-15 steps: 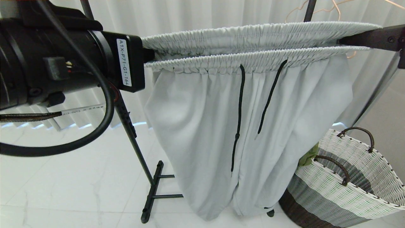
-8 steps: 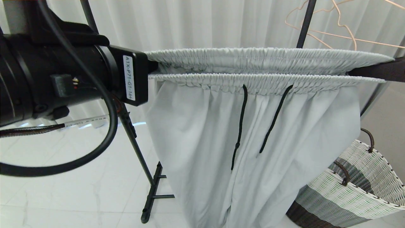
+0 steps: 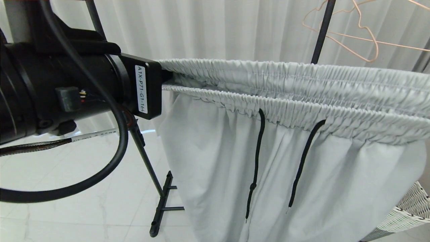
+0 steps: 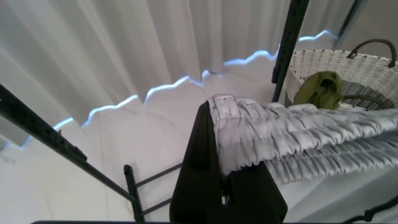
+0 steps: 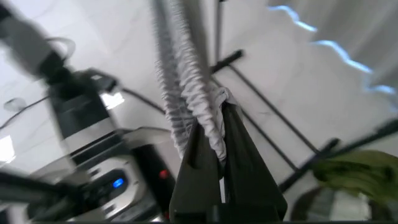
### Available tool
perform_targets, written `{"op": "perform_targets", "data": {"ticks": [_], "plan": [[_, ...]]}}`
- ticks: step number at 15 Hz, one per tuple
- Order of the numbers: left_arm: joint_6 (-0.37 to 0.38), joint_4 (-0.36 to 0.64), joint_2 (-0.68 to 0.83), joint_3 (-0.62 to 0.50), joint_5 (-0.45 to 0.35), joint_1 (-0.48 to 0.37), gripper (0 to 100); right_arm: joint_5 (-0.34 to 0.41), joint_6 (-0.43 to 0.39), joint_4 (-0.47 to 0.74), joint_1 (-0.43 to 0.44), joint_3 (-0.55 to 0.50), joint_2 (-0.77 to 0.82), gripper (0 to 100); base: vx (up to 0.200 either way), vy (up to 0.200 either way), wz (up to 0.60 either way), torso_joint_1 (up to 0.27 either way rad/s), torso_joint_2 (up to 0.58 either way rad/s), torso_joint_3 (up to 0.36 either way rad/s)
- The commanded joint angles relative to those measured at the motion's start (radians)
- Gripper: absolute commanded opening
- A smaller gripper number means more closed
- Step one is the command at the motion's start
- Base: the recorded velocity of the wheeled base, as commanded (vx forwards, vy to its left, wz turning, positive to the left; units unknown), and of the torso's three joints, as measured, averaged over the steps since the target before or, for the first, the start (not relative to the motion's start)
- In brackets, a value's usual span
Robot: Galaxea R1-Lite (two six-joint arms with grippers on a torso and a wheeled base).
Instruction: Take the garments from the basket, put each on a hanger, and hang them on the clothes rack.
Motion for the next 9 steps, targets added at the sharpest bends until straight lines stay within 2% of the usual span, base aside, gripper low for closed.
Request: {"op": "perform_targets", "data": {"ticks": [1,2,4,5,7,8,9], "plan": [[0.000,0.000,0.001,-0.001,0.000,-0.001,0,0.025,0.005,0.024,0.101,0.004,-0.027,0,0.000,0.000,0.00,0.000,0.00,0.000],[0.000,0.000,0.001,-0.001,0.000,-0.001,0,0.020,0.008,0.024,0.126,0.011,-0.025,0,0.000,0.000,0.00,0.000,0.00,0.000],[0.002,0.011,-0.006,-0.001,0.003,-0.001,0,0.006,0.007,0.027,0.123,0.018,-0.020,0,0.000,0.000,0.00,0.000,0.00,0.000],[0.002,0.034,-0.012,-0.003,0.003,-0.001,0,-0.032,0.007,0.027,0.109,0.024,-0.011,0,0.000,0.000,0.00,0.000,0.00,0.000],[-0.001,0.148,-0.048,-0.034,0.003,-0.004,0,-0.236,0.005,0.025,0.060,0.031,0.027,0,0.000,0.000,0.00,0.000,0.00,0.000],[-0.003,0.200,-0.068,-0.049,0.001,-0.005,0,-0.313,0.007,0.010,0.046,0.029,0.056,0,0.000,0.000,0.00,0.000,0.00,0.000],[-0.006,0.240,-0.080,-0.058,0.000,-0.007,0,-0.345,0.008,-0.019,0.037,0.029,0.079,0,0.000,0.000,0.00,0.000,0.00,0.000]]}}
